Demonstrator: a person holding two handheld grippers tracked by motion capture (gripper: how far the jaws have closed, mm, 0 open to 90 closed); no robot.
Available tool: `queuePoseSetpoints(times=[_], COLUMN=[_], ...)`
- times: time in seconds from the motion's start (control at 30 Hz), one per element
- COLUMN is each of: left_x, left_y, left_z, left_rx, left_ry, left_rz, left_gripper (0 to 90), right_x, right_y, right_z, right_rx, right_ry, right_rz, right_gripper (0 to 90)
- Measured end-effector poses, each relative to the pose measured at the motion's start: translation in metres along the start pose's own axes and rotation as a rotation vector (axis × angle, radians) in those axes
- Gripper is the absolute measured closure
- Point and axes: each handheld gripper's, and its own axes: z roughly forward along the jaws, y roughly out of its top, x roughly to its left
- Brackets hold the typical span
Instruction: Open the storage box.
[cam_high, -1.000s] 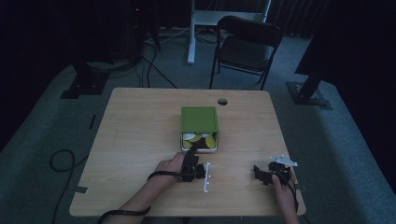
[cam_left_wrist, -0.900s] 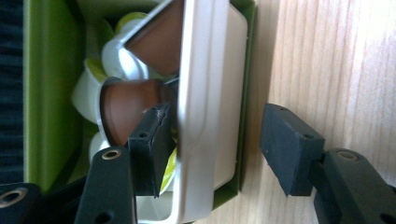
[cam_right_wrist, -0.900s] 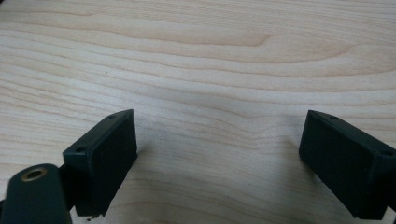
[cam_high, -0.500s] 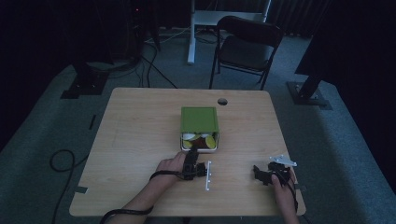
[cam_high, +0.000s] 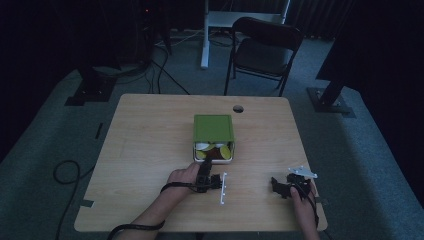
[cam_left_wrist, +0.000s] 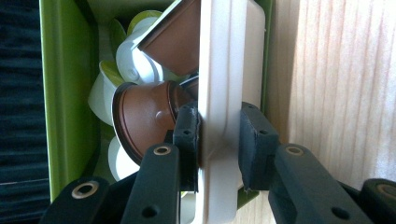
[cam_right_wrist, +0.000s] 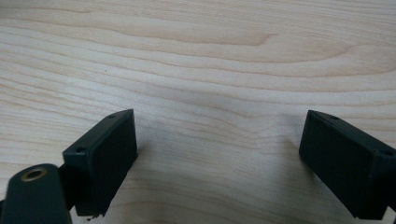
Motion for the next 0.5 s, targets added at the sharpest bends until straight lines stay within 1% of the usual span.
queuePoseSetpoints(times=[0.5], left_x=[-0.004], left_y=[0.000], left_z=[-0.014], left_rx=[-0.013], left_ry=[-0.006], left_rz=[0.011], left_gripper=[72.1], right_x=[0.000], right_y=[0.000], right_z=[0.000], right_rx=[0.000], right_ry=[0.000], right_rz=[0.000], right_gripper=[10.7])
